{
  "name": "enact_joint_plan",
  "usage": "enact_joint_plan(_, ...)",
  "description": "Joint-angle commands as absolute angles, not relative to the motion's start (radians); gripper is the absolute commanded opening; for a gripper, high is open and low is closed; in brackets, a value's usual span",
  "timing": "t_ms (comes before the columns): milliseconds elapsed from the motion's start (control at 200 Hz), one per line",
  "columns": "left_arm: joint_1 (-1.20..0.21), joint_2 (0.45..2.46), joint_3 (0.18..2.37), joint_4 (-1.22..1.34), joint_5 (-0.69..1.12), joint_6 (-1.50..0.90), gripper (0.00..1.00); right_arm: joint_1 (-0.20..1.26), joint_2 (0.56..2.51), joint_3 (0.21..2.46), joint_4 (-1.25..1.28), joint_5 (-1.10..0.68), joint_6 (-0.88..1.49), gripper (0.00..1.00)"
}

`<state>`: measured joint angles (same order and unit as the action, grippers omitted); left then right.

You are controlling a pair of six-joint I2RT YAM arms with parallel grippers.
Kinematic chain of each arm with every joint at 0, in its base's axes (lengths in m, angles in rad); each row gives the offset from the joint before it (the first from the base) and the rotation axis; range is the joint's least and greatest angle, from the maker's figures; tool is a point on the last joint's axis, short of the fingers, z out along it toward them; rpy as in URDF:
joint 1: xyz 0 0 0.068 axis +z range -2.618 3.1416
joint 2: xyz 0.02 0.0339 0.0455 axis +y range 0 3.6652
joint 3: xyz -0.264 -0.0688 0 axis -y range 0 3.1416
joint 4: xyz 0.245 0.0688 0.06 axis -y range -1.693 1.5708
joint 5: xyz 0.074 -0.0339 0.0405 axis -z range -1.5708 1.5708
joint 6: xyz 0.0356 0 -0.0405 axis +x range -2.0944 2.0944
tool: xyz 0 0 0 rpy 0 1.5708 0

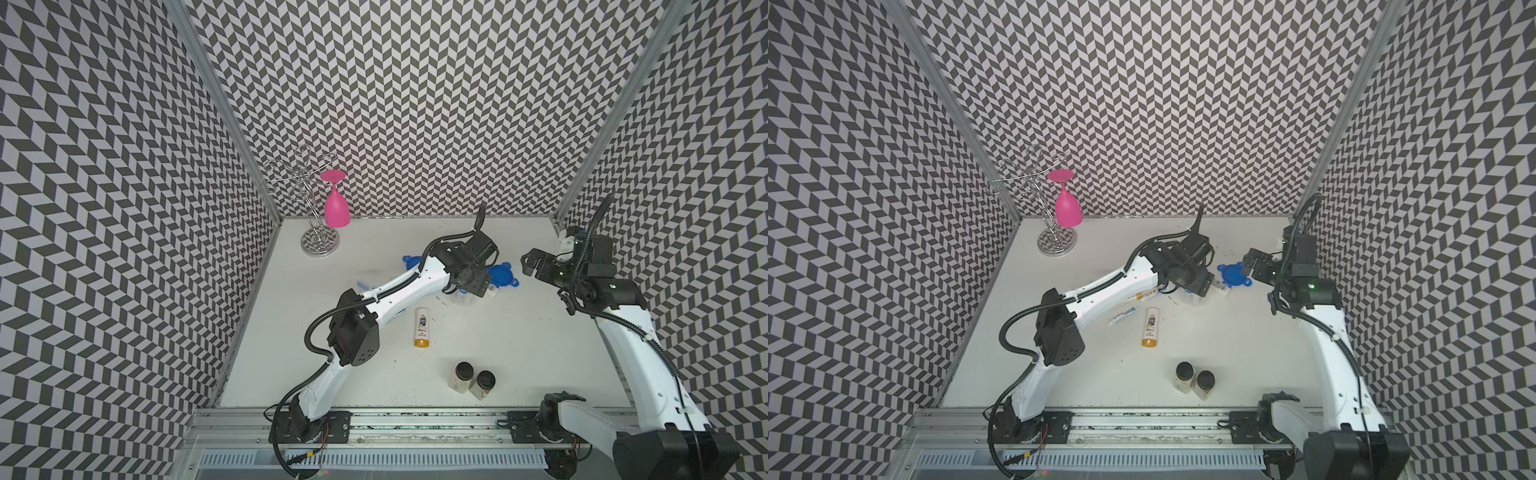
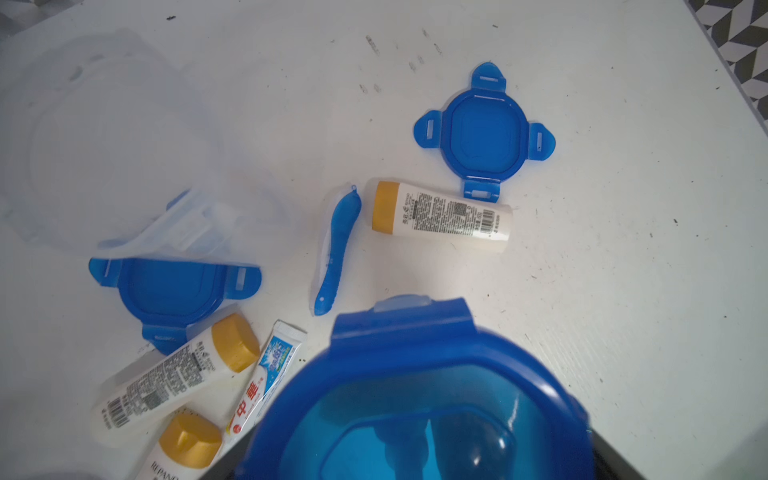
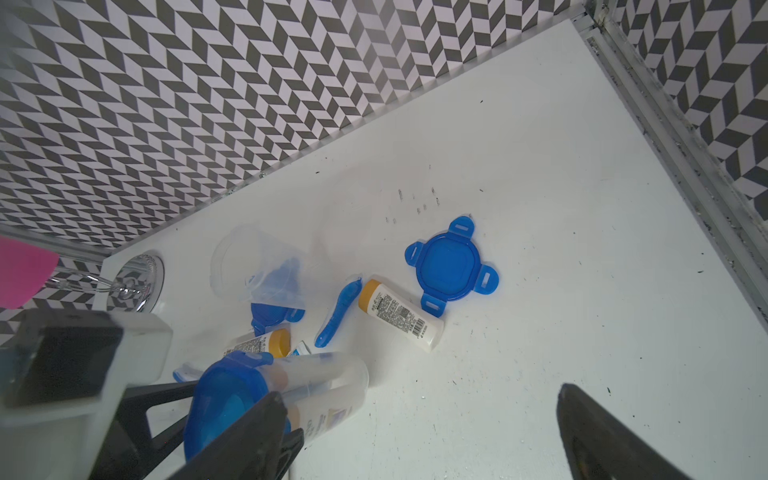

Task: Pack away toiletry kits
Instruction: Place the container at the center of the board.

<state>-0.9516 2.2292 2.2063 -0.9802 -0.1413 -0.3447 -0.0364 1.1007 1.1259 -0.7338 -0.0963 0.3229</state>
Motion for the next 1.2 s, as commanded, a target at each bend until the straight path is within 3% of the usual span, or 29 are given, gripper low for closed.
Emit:
enact_joint_plan(0,-0.956,2.235,2.255,-0.977,-0.138,-0.306,0.49,-0.046,1.075,1.137,-0.724,-0.040,0.317,1.00)
enact_joint_plan(305,-0.962,2.266,2.259,-0.974,-0.107,-0.283,0.51,-0.057,1.052,1.120,-0.692,-0.028,0.331,1.00)
enact_joint_plan(376,-0.961,2.266,2.253,-0.974,-0.104,-0.282,0.58,-0.058,1.047,1.117,-0.682,-0.020,0.333,1.00)
enact_joint_plan(526,-0.958,2.255,2.252,-0.957,-0.085,-0.281,0.86,-0.057,1.052,1.126,-0.683,-0.012,0.327,1.00)
enact_joint_plan(731,-0.941,2.228,2.252,-0.955,-0.055,-0.282,0.99,-0.058,1.063,1.150,-0.680,-0.004,0.310,1.00)
enact_joint_plan(1192,-0.857,2.037,2.178,-0.924,-0.003,-0.268,1.00,-0.050,1.142,1.256,-0.677,-0.044,0.221,1.00)
